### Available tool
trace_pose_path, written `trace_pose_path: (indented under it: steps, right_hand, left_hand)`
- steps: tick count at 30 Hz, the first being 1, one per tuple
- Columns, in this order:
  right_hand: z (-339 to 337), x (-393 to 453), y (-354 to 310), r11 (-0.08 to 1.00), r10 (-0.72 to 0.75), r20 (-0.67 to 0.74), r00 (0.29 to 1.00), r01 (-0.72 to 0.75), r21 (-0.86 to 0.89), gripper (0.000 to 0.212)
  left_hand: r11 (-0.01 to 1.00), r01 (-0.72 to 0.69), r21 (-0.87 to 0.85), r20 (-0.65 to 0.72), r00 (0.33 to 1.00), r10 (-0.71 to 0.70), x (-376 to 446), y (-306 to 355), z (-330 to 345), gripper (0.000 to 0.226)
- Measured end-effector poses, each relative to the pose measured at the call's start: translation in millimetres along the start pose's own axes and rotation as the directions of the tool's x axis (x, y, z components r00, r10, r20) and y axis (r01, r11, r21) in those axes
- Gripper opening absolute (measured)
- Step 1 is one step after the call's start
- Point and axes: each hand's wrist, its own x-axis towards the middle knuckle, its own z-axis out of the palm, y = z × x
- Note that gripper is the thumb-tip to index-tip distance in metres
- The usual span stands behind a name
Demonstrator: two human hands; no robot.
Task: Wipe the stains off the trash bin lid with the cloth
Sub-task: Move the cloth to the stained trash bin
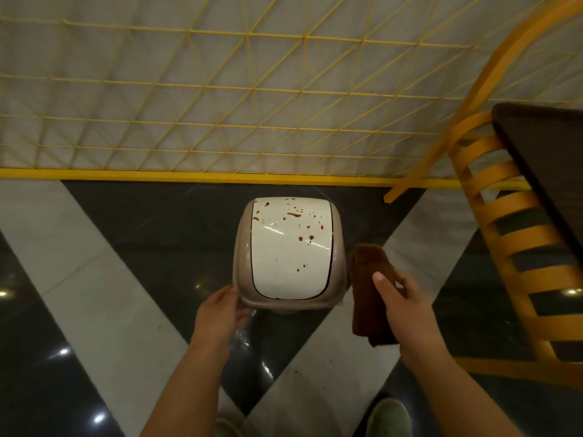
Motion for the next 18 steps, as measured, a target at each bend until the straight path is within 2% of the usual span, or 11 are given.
trace_pose_path:
  steps: [3,9,11,15,18]
  right_hand:
    - [2.1,7.2,10.9,0.987,-0.080,-0.016,0.997,0.077,-0.144,0.041]
    - [18.5,8.3,31.8,0.909,-0.247,-0.065,0.967,0.207,-0.363,0.030]
    - [27.9,6.4,39.4,0.864,-0.316,-0.069,0.946,0.257,-0.432,0.036]
    - [45.6,-1.3,59.6,0.829,-0.368,-0.081,0.926,0.287,-0.479,0.042]
    - [56.3,-9.4,68.1,0.832,-0.402,-0.127,0.907,0.304,-0.465,0.033]
  left_hand:
    - [0.998,0.024,-0.055,0.023,0.999,-0.023,-1.9,-1.9,0.5,0.026]
    - [0.978,0.093,-0.184,0.071,0.994,-0.081,-9.8,-10.4,-0.4,0.033]
    - [0.973,0.071,-0.218,0.080,0.995,-0.055,-10.1,-13.4,-0.8,0.040]
    - [0.970,0.063,-0.235,0.099,0.994,-0.040,-11.2,-12.5,0.6,0.047]
    - [0.966,0.075,-0.246,0.109,0.993,-0.049,-9.3,-12.1,2.4,0.044]
